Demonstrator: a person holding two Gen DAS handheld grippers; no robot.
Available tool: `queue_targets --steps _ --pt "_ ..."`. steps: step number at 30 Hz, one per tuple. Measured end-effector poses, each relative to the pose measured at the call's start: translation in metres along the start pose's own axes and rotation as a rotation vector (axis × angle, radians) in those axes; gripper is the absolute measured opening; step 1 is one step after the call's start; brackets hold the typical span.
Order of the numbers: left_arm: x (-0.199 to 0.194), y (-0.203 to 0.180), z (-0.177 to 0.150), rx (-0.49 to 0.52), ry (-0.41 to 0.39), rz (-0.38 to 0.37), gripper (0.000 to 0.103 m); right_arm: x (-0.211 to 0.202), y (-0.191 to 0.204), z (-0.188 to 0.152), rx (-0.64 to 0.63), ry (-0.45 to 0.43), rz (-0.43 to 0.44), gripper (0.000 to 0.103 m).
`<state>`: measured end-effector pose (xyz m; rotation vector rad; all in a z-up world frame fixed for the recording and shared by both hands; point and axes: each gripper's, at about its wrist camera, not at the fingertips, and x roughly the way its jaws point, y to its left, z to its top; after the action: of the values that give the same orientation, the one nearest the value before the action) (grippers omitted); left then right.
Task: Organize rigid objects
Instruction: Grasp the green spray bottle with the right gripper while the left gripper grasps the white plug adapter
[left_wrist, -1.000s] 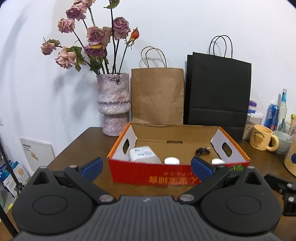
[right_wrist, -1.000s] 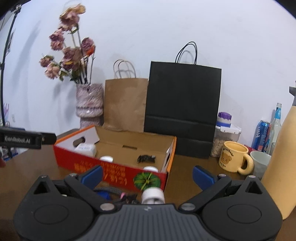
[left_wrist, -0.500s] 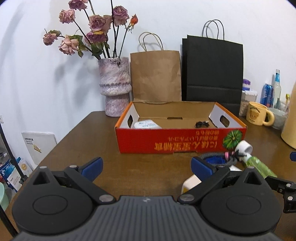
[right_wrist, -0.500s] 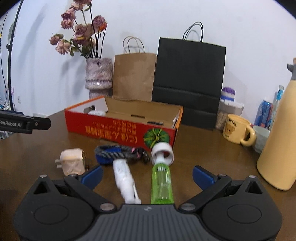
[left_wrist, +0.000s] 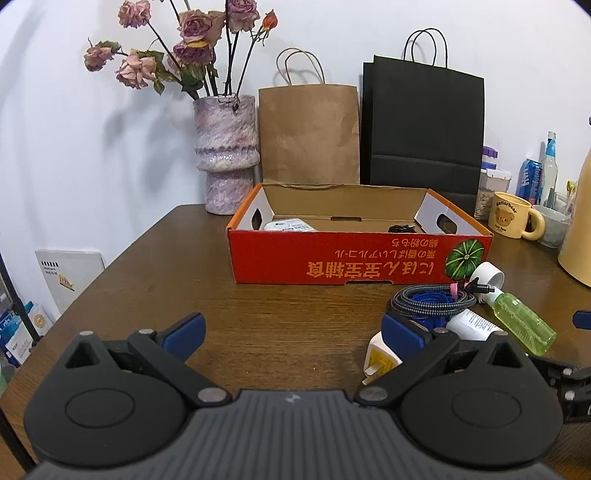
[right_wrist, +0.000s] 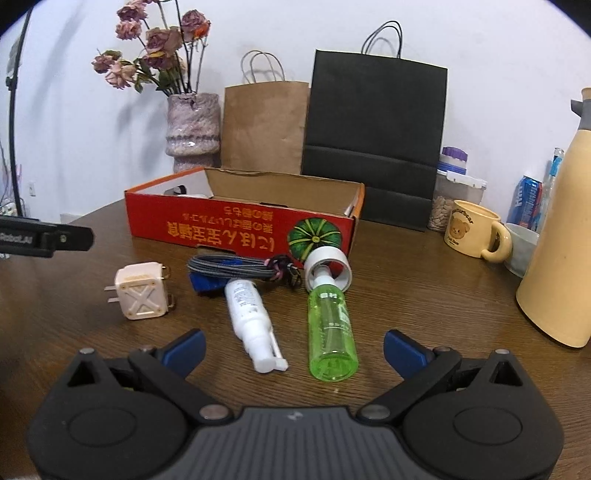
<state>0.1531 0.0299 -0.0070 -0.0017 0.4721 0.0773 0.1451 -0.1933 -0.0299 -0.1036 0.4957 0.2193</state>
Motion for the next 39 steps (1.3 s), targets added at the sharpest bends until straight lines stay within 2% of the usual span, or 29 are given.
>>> queue_targets --steps 4,7,9,15,19,31,39 --pt "0.0 0.003 0.001 -0.011 0.0 0.005 0.103 0.006 -0.018 0.005 0.07 -0.014 -0.017 0.092" --pt "0.001 0.003 0.001 -0.015 0.001 0.006 0.103 0.018 -0.031 0.008 0.112 0.011 -0.018 0.077" --pt "0.002 0.003 0.001 -0.016 0.004 0.008 0.103 0.029 -0.036 0.01 0.129 0.037 -0.009 0.062" --pt "0.005 0.004 0.001 -0.021 0.008 0.013 0.103 0.055 -0.04 0.012 0.154 0.094 0.054 0.054" --pt "0.008 0.004 0.0 -0.023 0.016 0.013 0.103 0.061 -0.037 0.012 0.143 0.107 0.06 0.03" --pt "0.012 0.004 -0.002 -0.024 0.025 0.022 0.103 0.031 -0.037 0.002 0.135 0.053 0.036 0.03" --pt "0.011 0.002 -0.003 -0.035 0.009 0.029 0.103 -0.001 -0.046 -0.006 0.16 -0.017 0.031 0.03"
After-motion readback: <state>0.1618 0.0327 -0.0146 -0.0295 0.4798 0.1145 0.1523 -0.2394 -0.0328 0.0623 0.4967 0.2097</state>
